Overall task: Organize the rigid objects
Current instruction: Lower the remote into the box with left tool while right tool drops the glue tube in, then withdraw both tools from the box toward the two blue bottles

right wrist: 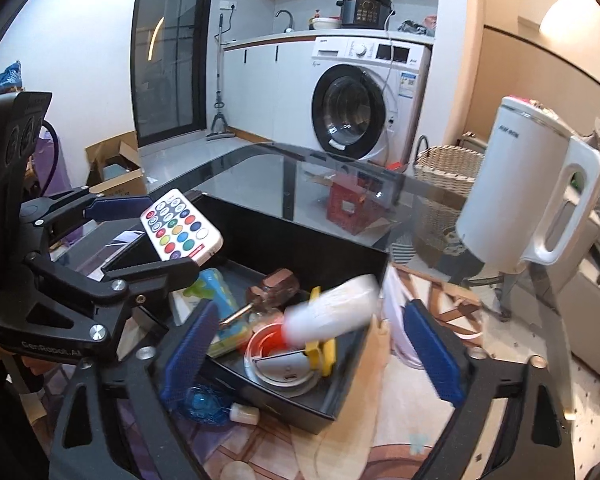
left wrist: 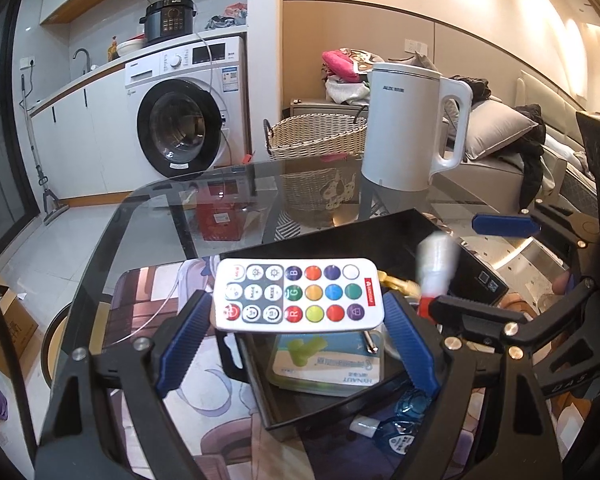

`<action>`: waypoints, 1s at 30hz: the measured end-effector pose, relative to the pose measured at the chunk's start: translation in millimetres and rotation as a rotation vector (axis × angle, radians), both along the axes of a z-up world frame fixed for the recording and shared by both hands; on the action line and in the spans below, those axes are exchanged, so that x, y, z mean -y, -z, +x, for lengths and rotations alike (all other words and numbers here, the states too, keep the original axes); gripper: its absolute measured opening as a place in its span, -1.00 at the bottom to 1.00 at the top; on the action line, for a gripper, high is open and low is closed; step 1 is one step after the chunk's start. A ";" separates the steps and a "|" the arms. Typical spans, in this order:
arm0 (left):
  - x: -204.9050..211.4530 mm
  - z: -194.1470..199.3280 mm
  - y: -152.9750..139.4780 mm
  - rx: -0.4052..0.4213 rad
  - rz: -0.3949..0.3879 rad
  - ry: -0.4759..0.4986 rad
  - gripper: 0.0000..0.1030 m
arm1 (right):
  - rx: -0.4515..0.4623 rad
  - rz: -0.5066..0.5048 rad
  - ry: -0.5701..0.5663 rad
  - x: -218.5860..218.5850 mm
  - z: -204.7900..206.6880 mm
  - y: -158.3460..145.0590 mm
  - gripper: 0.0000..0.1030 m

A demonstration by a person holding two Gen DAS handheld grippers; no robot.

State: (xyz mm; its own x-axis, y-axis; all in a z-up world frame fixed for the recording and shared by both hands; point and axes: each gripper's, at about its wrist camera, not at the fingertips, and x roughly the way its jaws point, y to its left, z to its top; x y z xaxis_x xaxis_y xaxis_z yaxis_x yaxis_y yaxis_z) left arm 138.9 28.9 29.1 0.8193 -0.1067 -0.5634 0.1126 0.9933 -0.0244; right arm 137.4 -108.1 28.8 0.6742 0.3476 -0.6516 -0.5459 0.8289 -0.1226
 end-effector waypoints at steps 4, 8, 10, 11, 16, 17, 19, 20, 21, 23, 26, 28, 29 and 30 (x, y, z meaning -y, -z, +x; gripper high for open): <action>3.9 0.8 2.2 -0.011 0.002 0.009 0.68 | -0.001 0.031 0.024 12.3 -2.4 -3.3 0.88; 7.8 -2.3 0.0 -0.006 0.017 0.004 0.82 | -0.018 0.075 0.050 28.2 -4.9 -5.2 0.97; 8.9 -4.5 -1.0 -0.004 0.020 -0.011 0.96 | -0.034 0.095 0.065 35.7 -5.5 -5.0 0.97; 8.5 -6.1 -1.3 -0.008 0.017 -0.020 0.98 | -0.038 0.105 0.068 39.3 -6.3 -5.3 0.97; 3.5 -18.8 -2.6 -0.033 -0.036 -0.043 1.00 | -0.072 0.125 0.090 50.3 -10.2 -3.2 0.98; 3.0 -22.6 -2.4 -0.036 -0.040 -0.043 1.00 | -0.093 0.135 0.094 52.7 -10.2 -1.4 0.99; 2.7 -30.3 -2.3 -0.034 -0.042 -0.047 1.00 | -0.134 0.157 0.102 56.4 -11.6 2.4 0.99; 2.3 -34.8 -2.5 -0.031 -0.041 -0.053 1.00 | -0.150 0.165 0.103 57.7 -12.5 4.4 0.99; 1.1 -40.6 -2.8 -0.025 -0.044 -0.063 1.00 | -0.158 0.168 0.107 57.8 -13.6 5.9 0.99; -0.6 -47.3 -2.4 -0.029 -0.045 -0.065 1.00 | -0.165 0.139 0.107 55.6 -17.0 9.9 0.99; -0.1 -53.8 2.4 -0.028 -0.009 -0.074 1.00 | -0.162 0.095 0.112 51.1 -22.3 15.9 0.99; -0.9 -55.5 8.3 -0.046 0.006 -0.083 1.00 | -0.183 0.090 0.112 48.6 -22.8 20.6 0.99; -1.8 -56.4 10.9 -0.054 0.006 -0.085 1.00 | -0.189 0.084 0.109 46.7 -23.7 23.1 0.99; -3.2 -57.6 14.4 -0.065 0.007 -0.086 1.00 | -0.193 0.072 0.105 44.5 -25.0 25.0 0.99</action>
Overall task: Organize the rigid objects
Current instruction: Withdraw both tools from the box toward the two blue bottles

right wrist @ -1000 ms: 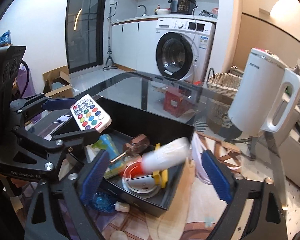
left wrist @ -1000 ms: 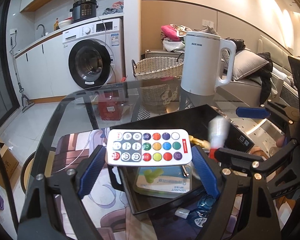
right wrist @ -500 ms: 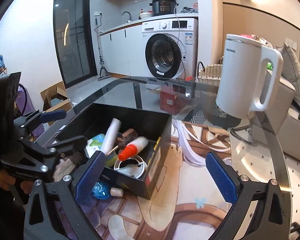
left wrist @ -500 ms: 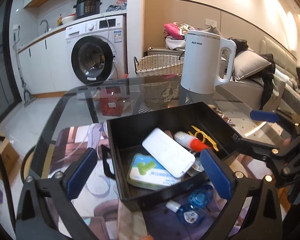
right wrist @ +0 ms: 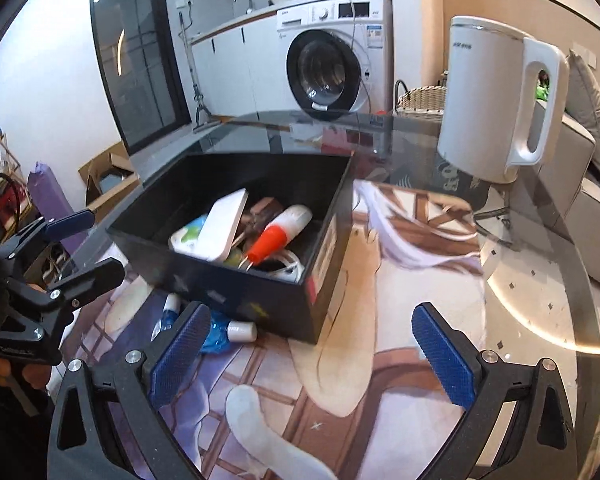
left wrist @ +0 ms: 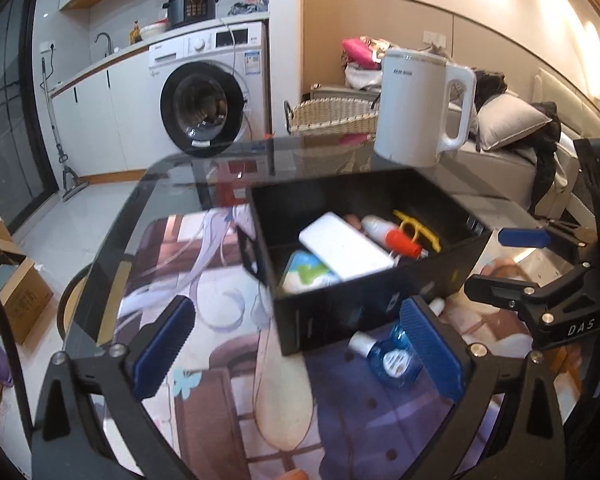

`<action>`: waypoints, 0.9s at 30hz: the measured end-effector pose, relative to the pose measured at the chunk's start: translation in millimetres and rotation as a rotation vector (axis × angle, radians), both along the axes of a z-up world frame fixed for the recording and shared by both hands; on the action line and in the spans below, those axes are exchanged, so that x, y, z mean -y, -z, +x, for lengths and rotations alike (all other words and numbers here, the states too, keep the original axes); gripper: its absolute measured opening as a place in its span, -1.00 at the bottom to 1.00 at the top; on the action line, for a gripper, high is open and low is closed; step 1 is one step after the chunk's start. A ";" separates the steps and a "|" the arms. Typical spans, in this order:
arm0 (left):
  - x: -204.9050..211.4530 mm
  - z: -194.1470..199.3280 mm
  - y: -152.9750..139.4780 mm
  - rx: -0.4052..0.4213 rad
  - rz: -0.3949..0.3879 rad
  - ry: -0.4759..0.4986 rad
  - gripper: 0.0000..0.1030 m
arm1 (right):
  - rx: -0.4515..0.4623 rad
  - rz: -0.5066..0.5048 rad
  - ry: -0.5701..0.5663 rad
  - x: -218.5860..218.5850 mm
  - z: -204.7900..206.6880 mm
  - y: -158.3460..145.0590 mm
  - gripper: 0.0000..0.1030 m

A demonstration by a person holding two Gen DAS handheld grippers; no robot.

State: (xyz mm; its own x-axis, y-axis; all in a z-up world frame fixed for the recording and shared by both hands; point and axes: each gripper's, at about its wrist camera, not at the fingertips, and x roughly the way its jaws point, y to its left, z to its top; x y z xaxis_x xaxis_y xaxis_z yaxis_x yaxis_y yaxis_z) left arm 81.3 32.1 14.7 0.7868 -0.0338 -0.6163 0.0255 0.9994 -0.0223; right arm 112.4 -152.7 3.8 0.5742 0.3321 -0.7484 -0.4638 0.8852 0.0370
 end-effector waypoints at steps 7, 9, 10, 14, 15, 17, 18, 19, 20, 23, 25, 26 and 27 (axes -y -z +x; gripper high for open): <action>-7.9 -1.9 14.1 -0.053 0.004 -0.009 1.00 | -0.004 -0.067 -0.037 -16.4 -8.4 12.1 0.99; -5.3 -1.0 19.3 -0.068 0.027 0.005 1.00 | -0.009 -0.073 -0.038 -18.6 -8.2 14.1 0.99; -3.5 -0.2 21.5 -0.077 0.039 0.011 1.00 | -0.015 -0.076 -0.040 -20.0 -7.1 15.7 0.99; -2.9 0.5 29.4 -0.111 0.054 0.031 1.00 | -0.030 -0.096 -0.044 -25.5 -5.7 20.7 0.99; -3.2 0.8 31.6 -0.118 0.059 0.032 1.00 | -0.033 -0.100 -0.047 -26.8 -5.8 20.8 0.99; -4.1 1.3 34.3 -0.128 0.063 0.032 1.00 | -0.032 -0.116 -0.057 -31.0 -6.3 22.5 0.99; -4.7 1.2 35.3 -0.135 0.061 0.035 1.00 | -0.031 -0.120 -0.060 -32.5 -6.8 22.7 0.99; -4.6 1.1 35.4 -0.136 0.060 0.039 1.00 | -0.033 -0.123 -0.066 -34.4 -7.1 23.0 0.99; -4.3 0.8 35.1 -0.135 0.062 0.040 1.00 | -0.035 -0.125 -0.070 -36.2 -7.3 23.5 0.99; -1.5 0.4 34.7 -0.132 0.070 0.053 1.00 | -0.039 -0.132 -0.084 -41.2 -9.2 25.3 0.99; -0.2 0.2 34.8 -0.135 0.072 0.060 1.00 | -0.041 -0.139 -0.091 -44.2 -10.6 26.8 0.99; 0.4 0.2 34.8 -0.136 0.075 0.063 1.00 | -0.042 -0.143 -0.094 -45.9 -11.2 27.5 0.99; 0.8 0.1 34.8 -0.138 0.079 0.066 1.00 | -0.043 -0.144 -0.095 -46.7 -11.8 27.7 0.99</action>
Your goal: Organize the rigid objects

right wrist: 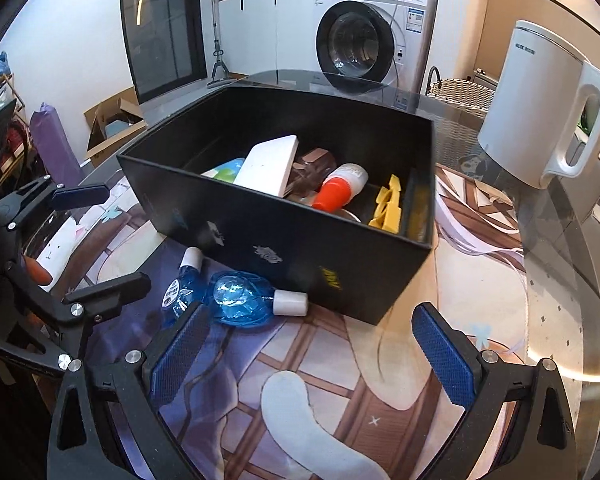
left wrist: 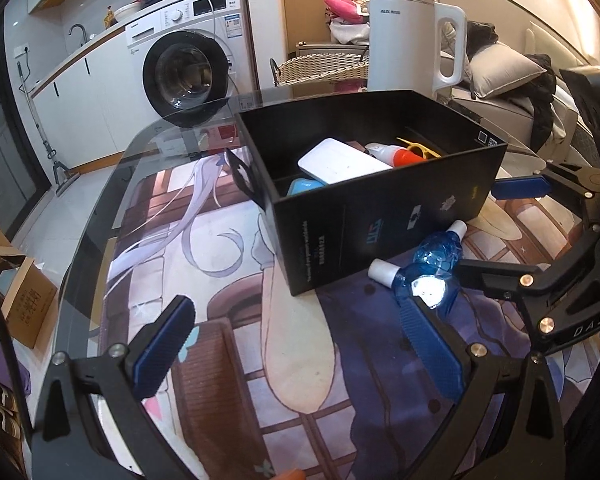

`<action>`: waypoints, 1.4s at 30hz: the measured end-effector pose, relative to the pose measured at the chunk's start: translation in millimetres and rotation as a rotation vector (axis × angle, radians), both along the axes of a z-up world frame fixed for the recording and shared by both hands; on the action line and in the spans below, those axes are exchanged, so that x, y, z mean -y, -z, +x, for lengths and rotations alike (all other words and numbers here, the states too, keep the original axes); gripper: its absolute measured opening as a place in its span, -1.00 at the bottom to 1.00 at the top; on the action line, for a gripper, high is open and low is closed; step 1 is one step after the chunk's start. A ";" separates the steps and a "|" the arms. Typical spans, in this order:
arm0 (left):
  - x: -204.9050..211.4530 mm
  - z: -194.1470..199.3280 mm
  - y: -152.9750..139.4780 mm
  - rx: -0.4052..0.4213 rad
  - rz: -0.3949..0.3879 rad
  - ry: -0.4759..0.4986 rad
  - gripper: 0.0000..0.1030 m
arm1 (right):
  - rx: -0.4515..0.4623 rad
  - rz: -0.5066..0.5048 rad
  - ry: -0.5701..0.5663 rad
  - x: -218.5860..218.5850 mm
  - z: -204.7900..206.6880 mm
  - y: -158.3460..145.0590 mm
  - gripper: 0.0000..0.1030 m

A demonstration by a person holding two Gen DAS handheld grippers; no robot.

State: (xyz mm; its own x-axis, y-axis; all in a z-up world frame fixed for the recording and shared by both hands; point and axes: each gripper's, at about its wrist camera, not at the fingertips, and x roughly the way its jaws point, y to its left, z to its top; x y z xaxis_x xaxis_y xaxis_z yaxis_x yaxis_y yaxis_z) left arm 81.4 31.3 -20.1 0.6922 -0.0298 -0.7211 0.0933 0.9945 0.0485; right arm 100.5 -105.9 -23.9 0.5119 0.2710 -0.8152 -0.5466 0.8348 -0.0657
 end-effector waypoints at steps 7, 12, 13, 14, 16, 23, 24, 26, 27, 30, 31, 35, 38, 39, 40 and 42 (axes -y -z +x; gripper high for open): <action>1.7 2.7 4.9 -0.033 0.018 0.013 1.00 | -0.018 -0.013 -0.002 -5.5 0.4 3.2 0.99; 1.7 1.8 6.4 -0.039 0.020 0.018 1.00 | -0.031 -0.016 0.007 -8.2 7.6 6.4 0.99; 1.5 1.8 6.4 -0.039 0.019 0.018 1.00 | -0.034 -0.016 0.010 -9.9 10.0 6.7 0.99; 1.6 1.4 6.4 -0.039 0.018 0.019 1.00 | -0.032 -0.016 0.013 -10.6 10.5 6.8 0.99; 1.8 1.3 6.8 -0.040 0.017 0.021 1.00 | -0.031 -0.015 0.014 -11.4 11.4 7.7 0.99; 2.0 1.0 7.1 -0.041 0.020 0.021 1.00 | -0.041 -0.010 0.042 -12.1 15.9 12.0 0.99; 2.1 1.2 7.3 -0.041 0.021 0.021 1.00 | -0.038 -0.012 0.042 -10.9 16.3 11.9 0.99; 2.8 1.0 7.2 -0.042 0.022 0.022 1.00 | -0.037 -0.013 0.048 -6.7 17.2 12.2 0.99; 3.2 1.0 7.3 -0.043 0.023 0.022 1.00 | -0.037 -0.013 0.052 -3.9 18.2 12.3 0.99; 4.9 1.0 7.0 -0.045 0.021 0.029 1.00 | -0.037 -0.012 0.063 4.3 19.0 13.0 0.99; 6.1 1.0 7.1 -0.047 0.016 0.034 1.00 | -0.036 -0.012 0.073 6.8 20.0 12.9 0.99; 13.8 2.5 7.9 -0.055 0.020 0.055 1.00 | -0.043 -0.015 0.099 21.9 22.5 13.1 0.99; 18.8 4.4 8.1 -0.060 0.013 0.071 1.00 | -0.050 -0.017 0.117 32.0 25.2 14.2 0.99; 20.3 5.1 8.1 -0.063 0.009 0.077 1.00 | -0.051 -0.014 0.122 36.5 25.6 14.5 0.99; 21.6 5.6 7.9 -0.065 0.003 0.084 1.00 | -0.051 -0.012 0.129 40.6 26.0 14.5 0.99; 24.1 6.2 6.7 -0.074 -0.019 0.096 1.00 | -0.050 -0.013 0.136 45.1 26.6 14.3 0.99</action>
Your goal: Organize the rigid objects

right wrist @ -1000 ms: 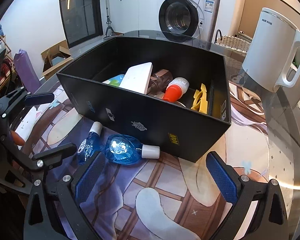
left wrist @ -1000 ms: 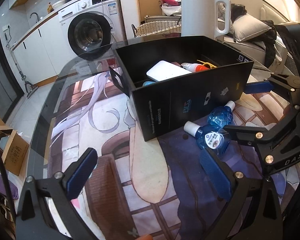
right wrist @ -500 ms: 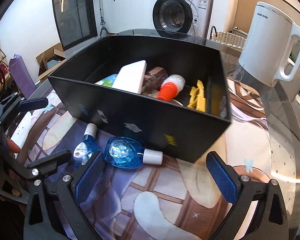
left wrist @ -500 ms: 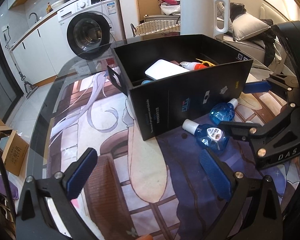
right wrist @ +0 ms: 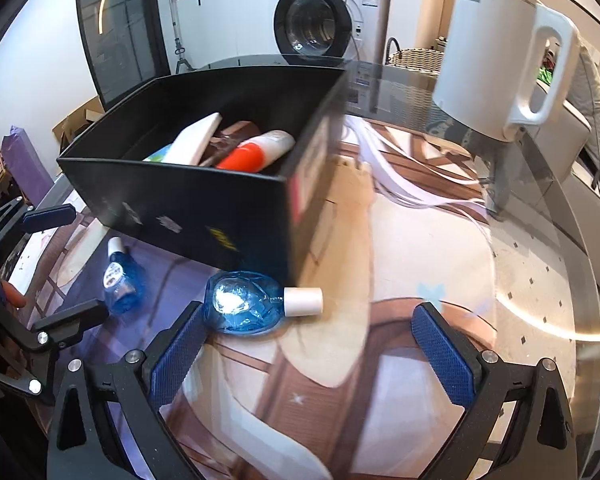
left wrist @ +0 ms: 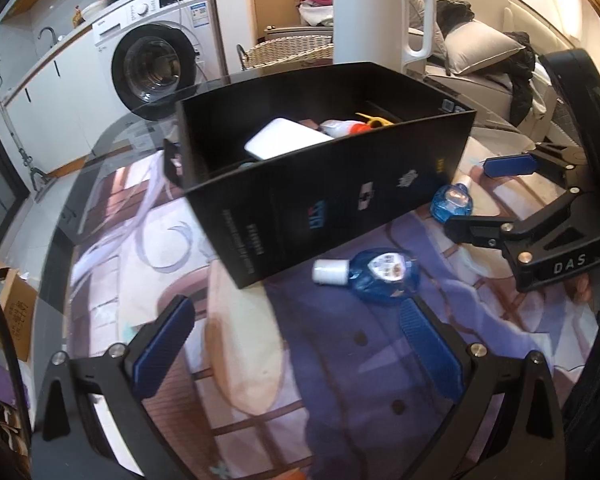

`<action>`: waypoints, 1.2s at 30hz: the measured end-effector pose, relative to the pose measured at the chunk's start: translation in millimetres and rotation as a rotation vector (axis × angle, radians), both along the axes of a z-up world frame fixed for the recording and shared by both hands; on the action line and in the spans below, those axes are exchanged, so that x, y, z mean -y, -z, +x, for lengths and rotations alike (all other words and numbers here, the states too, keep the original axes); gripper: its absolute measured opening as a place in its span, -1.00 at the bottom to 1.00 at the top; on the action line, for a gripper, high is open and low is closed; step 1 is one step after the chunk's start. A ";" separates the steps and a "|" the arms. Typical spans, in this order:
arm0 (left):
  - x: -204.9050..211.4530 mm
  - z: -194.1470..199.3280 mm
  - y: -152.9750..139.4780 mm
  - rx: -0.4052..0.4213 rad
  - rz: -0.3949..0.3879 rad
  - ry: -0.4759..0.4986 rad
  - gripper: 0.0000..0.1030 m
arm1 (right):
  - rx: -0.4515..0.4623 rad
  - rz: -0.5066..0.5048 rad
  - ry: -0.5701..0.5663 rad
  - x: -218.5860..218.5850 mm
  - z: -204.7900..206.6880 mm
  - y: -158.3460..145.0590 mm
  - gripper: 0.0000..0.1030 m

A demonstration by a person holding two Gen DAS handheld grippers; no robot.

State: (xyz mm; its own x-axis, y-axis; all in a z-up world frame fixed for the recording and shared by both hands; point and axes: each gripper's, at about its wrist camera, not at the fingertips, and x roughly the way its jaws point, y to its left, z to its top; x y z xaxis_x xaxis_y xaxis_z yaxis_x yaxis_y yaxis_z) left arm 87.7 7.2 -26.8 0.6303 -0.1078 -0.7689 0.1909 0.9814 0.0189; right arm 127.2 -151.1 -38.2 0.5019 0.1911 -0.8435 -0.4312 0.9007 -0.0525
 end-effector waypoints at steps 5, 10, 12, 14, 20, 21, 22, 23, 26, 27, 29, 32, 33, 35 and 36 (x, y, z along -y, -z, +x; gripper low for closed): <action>7.1 1.6 -2.6 -0.025 -0.055 0.012 1.00 | 0.000 0.003 0.006 8.3 0.2 1.3 0.99; 6.4 5.6 -2.3 -0.049 -0.094 -0.013 1.00 | 0.001 0.006 -0.005 10.2 -2.7 1.1 0.99; 7.6 6.9 0.0 -0.054 -0.088 -0.017 1.00 | -0.001 0.019 -0.019 10.5 -4.3 0.9 0.99; 10.0 10.4 2.5 -0.062 -0.068 -0.028 1.00 | -0.002 0.019 -0.027 8.8 -3.2 1.9 0.99; 16.0 13.8 2.1 -0.062 -0.055 -0.023 0.98 | 0.004 0.004 -0.054 -1.9 -6.1 0.9 0.91; 16.3 13.5 2.0 -0.060 -0.055 -0.018 0.97 | 0.005 0.006 -0.061 -3.0 -6.9 0.3 0.84; 16.6 13.2 1.8 -0.059 -0.056 -0.014 0.97 | 0.009 0.009 -0.065 -3.4 -7.9 -0.4 0.73; 16.7 13.0 1.7 -0.059 -0.056 -0.012 0.97 | 0.012 0.011 -0.070 -3.5 -9.1 -1.0 0.60; 17.9 11.9 1.4 -0.058 -0.056 -0.003 0.96 | 0.022 0.019 -0.083 -4.2 -12.5 -4.8 0.11; 18.3 11.7 1.5 -0.058 -0.056 -0.002 0.96 | 0.024 0.023 -0.088 -4.1 -13.8 -6.0 0.10; 18.9 11.8 1.7 -0.058 -0.056 -0.001 0.96 | 0.023 0.022 -0.097 -4.0 -15.6 -6.9 0.10; 19.4 10.8 2.0 -0.056 -0.055 0.001 0.95 | 0.023 0.025 -0.098 -3.2 -15.9 -6.6 0.10; 20.2 10.3 1.5 -0.050 -0.055 0.006 0.89 | 0.024 0.025 -0.098 -2.7 -16.0 -6.4 0.10; 22.2 9.0 1.0 -0.041 -0.055 0.020 0.80 | 0.024 0.024 -0.099 -2.6 -16.1 -6.4 0.10; 23.8 7.7 0.2 -0.034 -0.057 0.031 0.68 | 0.023 0.025 -0.098 -1.9 -16.0 -6.6 0.10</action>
State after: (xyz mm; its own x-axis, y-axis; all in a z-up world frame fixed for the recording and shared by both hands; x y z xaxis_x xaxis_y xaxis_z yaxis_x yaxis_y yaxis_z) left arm 95.3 -16.5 -27.0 0.5997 -0.1707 -0.7818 0.2209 0.9743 -0.0433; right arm 111.2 -149.1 -31.5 0.4986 0.2611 -0.8266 -0.5167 0.8552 -0.0416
